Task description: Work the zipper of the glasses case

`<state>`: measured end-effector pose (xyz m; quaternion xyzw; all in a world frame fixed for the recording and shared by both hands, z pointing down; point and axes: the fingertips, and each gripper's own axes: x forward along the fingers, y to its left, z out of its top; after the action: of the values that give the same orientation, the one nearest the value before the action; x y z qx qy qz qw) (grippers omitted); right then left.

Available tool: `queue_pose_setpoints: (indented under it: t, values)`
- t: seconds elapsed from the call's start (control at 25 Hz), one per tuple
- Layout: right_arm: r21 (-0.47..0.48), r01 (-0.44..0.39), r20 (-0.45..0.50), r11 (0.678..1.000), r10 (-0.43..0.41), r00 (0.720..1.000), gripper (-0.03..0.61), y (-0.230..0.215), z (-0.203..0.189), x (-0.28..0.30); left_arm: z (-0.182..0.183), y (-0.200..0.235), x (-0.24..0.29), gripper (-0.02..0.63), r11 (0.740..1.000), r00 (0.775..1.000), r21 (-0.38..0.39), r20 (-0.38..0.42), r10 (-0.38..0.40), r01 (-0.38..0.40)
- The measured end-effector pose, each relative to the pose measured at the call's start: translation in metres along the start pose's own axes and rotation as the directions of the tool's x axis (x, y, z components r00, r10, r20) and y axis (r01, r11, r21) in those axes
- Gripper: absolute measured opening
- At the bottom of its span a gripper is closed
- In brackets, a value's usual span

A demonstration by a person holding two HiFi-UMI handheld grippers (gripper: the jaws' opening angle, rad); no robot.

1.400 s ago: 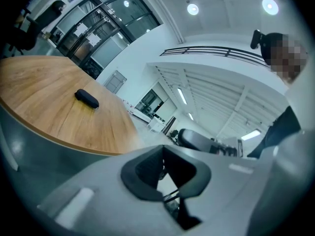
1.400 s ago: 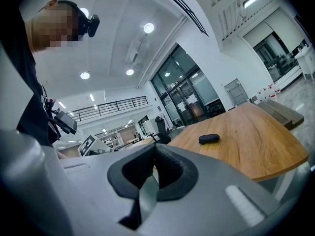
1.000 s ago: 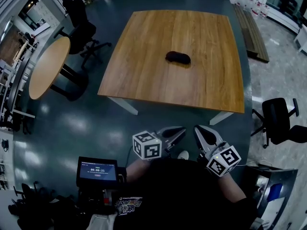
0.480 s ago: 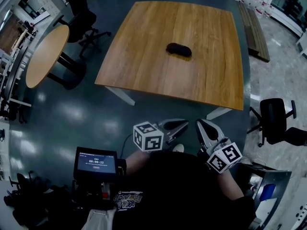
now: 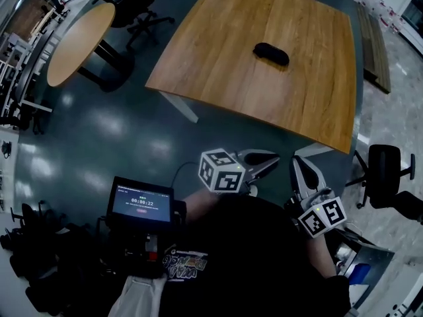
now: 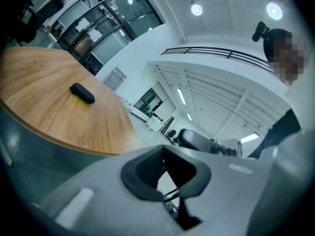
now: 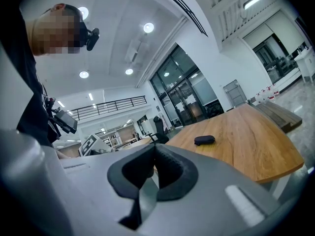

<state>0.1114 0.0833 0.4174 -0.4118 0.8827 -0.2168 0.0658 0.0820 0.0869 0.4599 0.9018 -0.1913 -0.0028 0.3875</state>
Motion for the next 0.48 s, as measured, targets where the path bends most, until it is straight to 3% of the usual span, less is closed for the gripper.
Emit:
queue_pose_setpoints:
  t: [0.48]
  values:
    - [0.007,-0.013,-0.014,1.0,0.013,1.0,0.005,0.001,0.0,0.011,0.005,0.005,-0.005,0.0,1.0,1.0,-0.011,0.002,0.013,-0.013]
